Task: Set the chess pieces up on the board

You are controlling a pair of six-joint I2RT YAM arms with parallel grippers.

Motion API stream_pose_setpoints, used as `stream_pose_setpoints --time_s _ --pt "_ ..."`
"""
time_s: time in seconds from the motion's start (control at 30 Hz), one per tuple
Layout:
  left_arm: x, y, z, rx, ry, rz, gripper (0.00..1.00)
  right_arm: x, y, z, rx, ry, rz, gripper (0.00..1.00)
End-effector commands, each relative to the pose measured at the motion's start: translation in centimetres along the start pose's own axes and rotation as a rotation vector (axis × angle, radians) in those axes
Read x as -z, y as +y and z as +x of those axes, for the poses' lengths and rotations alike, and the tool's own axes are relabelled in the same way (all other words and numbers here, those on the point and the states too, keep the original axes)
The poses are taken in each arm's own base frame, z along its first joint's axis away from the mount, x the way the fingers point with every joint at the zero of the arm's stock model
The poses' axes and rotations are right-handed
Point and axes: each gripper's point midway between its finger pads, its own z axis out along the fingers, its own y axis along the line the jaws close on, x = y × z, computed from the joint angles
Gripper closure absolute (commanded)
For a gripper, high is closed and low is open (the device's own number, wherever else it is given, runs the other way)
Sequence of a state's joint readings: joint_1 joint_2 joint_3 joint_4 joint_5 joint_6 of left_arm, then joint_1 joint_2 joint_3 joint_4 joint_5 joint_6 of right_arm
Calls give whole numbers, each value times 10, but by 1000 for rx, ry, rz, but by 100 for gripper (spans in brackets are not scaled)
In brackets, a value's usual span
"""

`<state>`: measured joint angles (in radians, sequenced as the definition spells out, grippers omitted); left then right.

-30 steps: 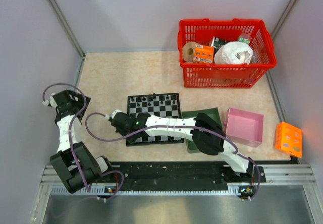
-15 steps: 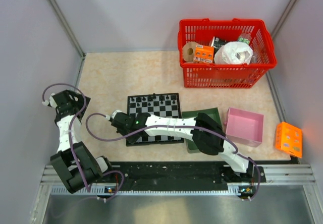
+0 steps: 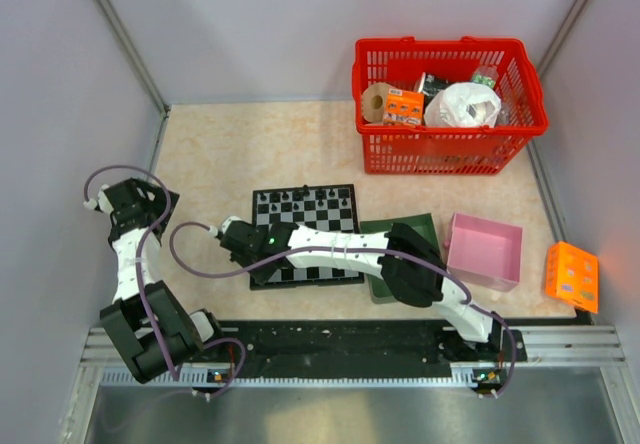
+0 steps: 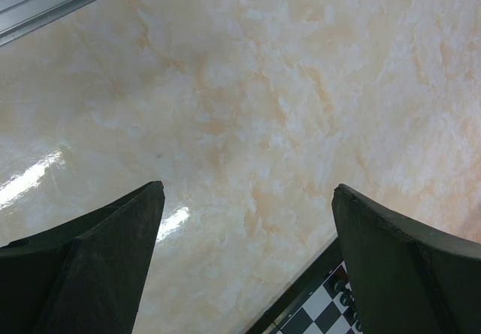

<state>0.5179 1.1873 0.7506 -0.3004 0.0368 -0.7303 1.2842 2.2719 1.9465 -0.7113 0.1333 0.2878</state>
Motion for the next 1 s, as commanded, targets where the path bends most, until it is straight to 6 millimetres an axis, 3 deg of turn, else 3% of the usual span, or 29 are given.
stream_pose_setpoints --time_s 0.0,0.27,0.5,0.77,0.87,0.97 --pt "5 -11 -16 2 -44 36 1 5 2 -20 -13 -53 -25 80" --pt "5 -12 -17 2 -45 39 1 14 3 -27 -22 -78 -37 75" --pt "7 -14 -19 -2 -49 46 1 52 -10 -54 -66 -187 -55 66" --pt "8 -16 -18 2 -47 59 1 112 -61 -75 -213 -377 4 58" --pt "7 -17 -17 2 -41 64 1 137 -96 -64 -280 -414 72 57" --pt "6 -17 -17 1 -39 64 1 158 -144 -38 -372 -440 175 55"
